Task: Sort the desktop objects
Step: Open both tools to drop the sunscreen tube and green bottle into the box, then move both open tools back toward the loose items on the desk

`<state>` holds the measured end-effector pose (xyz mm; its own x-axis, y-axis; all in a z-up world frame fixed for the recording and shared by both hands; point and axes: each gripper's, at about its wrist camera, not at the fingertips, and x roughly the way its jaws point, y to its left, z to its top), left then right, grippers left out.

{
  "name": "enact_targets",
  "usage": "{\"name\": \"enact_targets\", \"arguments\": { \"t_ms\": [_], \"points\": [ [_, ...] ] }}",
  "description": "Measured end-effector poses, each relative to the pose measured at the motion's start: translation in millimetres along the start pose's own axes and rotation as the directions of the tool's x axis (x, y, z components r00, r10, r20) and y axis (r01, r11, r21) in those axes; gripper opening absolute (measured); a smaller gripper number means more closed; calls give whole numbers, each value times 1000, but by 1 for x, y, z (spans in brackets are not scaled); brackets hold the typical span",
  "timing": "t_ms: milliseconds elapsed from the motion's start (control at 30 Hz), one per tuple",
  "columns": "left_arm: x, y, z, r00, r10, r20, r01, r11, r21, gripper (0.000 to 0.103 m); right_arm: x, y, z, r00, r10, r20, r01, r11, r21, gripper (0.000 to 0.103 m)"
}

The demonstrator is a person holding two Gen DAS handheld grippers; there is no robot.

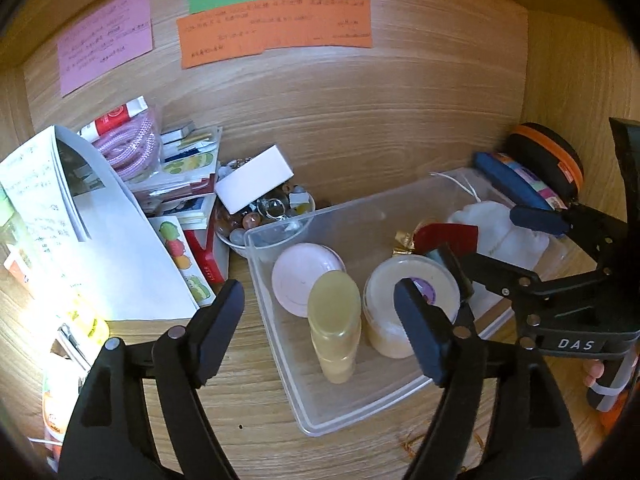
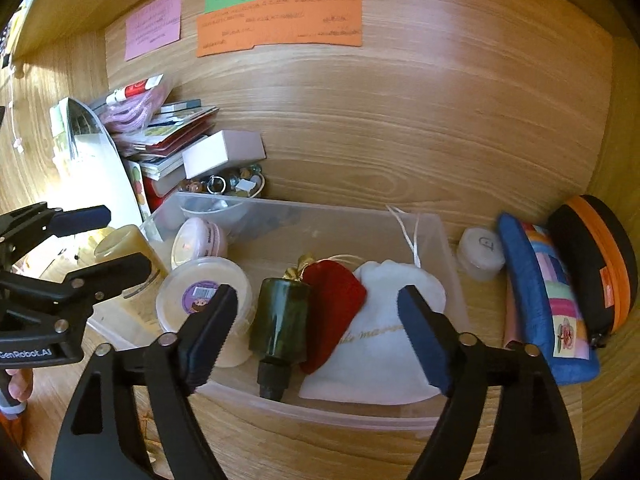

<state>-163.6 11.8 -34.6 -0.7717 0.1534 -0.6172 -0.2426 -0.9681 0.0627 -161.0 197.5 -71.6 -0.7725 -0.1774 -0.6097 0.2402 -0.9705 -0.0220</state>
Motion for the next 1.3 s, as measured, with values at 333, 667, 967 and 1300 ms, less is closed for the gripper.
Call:
{"name": "enact_targets", "arguments": {
  "t_ms": [333,667,967,1300],
  "points": [
    [-22,5,1,998,63,22,-62,998,-14,80,-11,1,3,1000,-16,2,16,1000,3,85],
    [-76,2,-19,995,68,70,-66,998,-19,97,-77,5,-4,995,-57,81,56,998,21,85],
    [-88,-9,-56,1000,-8,-8,8,999,-35,98,-126,10,-49,990,-106,89,102,994,47,87],
    [-82,-28,-106,994,-47,-103,43,998,-43,98,-139,31,-119,998,-59,28,58,998,27,83]
  ]
}}
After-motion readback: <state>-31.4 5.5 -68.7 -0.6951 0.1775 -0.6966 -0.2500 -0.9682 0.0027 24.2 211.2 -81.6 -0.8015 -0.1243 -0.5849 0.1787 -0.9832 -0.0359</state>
